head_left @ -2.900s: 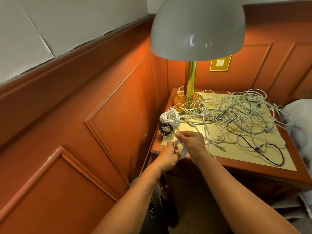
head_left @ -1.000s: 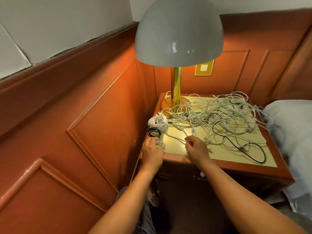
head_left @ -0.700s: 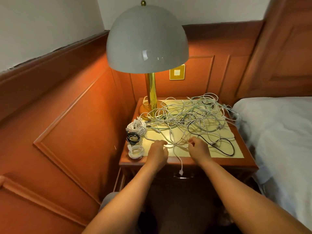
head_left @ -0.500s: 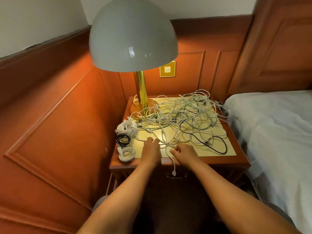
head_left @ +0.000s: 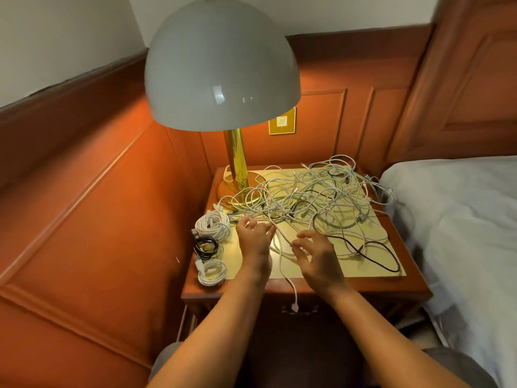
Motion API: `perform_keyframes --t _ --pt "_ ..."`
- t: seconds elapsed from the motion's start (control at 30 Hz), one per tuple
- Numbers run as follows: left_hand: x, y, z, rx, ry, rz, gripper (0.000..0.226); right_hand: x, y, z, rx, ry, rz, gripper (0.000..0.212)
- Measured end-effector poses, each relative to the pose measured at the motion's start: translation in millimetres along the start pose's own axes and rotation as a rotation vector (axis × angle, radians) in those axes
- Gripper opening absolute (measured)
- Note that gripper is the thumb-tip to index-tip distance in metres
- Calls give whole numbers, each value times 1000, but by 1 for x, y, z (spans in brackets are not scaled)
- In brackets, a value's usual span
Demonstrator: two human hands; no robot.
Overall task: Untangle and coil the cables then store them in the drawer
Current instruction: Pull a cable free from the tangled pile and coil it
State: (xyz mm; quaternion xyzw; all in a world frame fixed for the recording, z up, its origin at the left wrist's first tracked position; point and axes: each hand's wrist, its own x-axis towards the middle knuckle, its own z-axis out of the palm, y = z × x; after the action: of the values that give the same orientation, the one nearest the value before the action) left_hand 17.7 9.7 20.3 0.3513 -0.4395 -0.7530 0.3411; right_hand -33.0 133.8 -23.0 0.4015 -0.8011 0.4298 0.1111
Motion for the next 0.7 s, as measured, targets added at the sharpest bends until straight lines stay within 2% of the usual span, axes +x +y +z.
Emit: perform_keyframes --t 0.07,0.13,0.2,0.27,0.33,0.4,0.5,0.6,0.63,0.7 --pt "2 21 10 -370 39 -172 52 -8 -6 -8 65 -14 -44 8" --pt "1 42 17 -448 -51 -275 36 -16 -8 -12 83 -51 -34 11" --pt "-7 62 22 -247 -189 -316 24 -21 -6 -15 42 -145 38 13" --pt "-11 77 25 -15 -256 -274 29 -20 -11 -23 -5 -291 176 22" --pt "-14 87 30 117 -283 -243 34 -14 -24 -35 35 -374 265 35" --pt "-19 94 35 197 -311 -253 36 -3 -40 -45 193 -319 287 35" --pt "-27 104 40 201 -405 -247 37 11 -55 -53 375 -286 276 24" --pt "-33 122 44 237 -481 -203 28 10 -59 -50 401 -323 258 7" --pt "-34 129 45 244 -505 -199 25 10 -59 -49 393 -277 252 1" --pt "-41 139 48 221 -578 -212 21 14 -62 -52 394 -105 260 12"
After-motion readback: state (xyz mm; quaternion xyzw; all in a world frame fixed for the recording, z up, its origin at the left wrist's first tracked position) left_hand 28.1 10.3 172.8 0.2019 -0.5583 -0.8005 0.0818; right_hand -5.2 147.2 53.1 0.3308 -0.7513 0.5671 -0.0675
